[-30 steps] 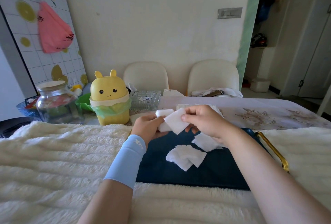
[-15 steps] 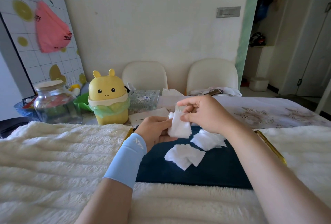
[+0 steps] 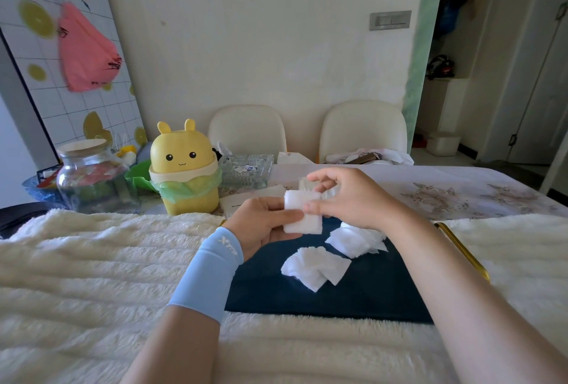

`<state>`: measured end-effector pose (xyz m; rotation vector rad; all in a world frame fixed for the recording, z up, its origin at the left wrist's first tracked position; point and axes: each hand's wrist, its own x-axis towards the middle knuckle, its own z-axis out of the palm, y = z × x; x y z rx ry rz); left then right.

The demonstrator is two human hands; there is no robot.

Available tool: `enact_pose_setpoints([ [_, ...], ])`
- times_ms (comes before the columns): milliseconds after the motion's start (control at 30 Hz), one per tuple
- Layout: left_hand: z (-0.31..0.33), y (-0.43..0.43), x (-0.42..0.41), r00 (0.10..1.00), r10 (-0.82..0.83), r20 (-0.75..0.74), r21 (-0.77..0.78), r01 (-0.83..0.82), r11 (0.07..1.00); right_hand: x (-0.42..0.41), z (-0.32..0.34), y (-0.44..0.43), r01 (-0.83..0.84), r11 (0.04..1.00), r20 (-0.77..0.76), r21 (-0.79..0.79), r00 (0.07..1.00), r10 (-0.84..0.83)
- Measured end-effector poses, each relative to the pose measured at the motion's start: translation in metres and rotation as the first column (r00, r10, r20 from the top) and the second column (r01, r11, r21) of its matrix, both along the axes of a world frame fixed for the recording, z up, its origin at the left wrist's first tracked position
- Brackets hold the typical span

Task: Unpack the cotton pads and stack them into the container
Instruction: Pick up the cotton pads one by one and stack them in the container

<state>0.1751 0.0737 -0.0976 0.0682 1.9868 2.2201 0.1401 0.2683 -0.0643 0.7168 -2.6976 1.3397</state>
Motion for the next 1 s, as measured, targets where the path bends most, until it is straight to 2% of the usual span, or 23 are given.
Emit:
enact_pose_setpoints([
  [67,0.0,-0.001,0.0,1.0,-0.001,0.018,0.039,0.0,0.999,0.0,-0.003,0.0,0.004,0.999,0.025,0.032,1.0,-0.005],
  [133,-0.002,-0.002,-0.001,0.997,0.066,0.048,0.041,-0.068,0.997,0.001,-0.003,0.0,0.05,0.997,-0.073,0.064,0.996,-0.045],
  [200,-0.006,-0.004,-0.005,0.98,0.184,0.071,0.019,-0.185,0.982,0.005,0.002,0.001,0.024,0.994,-0.152,0.109,0.988,-0.007],
  [233,-0.008,-0.006,-0.007,0.969,0.235,0.072,0.016,-0.237,0.971,0.008,0.005,0.001,-0.05,0.988,-0.114,0.147,0.991,0.067],
  [300,-0.01,-0.011,-0.009,0.952,0.298,0.068,0.033,-0.301,0.953,0.017,0.008,0.001,-0.247,0.921,0.098,0.3,0.969,0.227],
  [367,-0.011,-0.015,-0.011,0.94,0.336,0.065,0.051,-0.339,0.939,0.021,0.003,-0.002,-0.361,0.796,0.279,0.486,0.927,0.25],
  [433,-0.012,-0.016,-0.011,0.932,0.357,0.065,0.041,-0.359,0.932,0.019,-0.005,-0.005,-0.367,0.743,0.311,0.559,0.924,0.222],
  [833,-0.015,-0.01,-0.012,0.928,0.372,0.009,-0.092,-0.37,0.924,0.008,-0.009,0.0,-0.202,0.891,0.205,0.407,0.971,0.127],
  [900,-0.013,-0.009,-0.011,0.92,0.392,-0.021,-0.13,-0.391,0.911,0.006,-0.009,-0.001,-0.115,0.936,0.1,0.332,0.991,0.087],
  [1000,-0.012,-0.006,-0.011,0.918,0.392,-0.056,-0.16,-0.396,0.904,0.003,-0.006,-0.002,-0.016,0.993,-0.01,0.115,1.0,0.017],
])
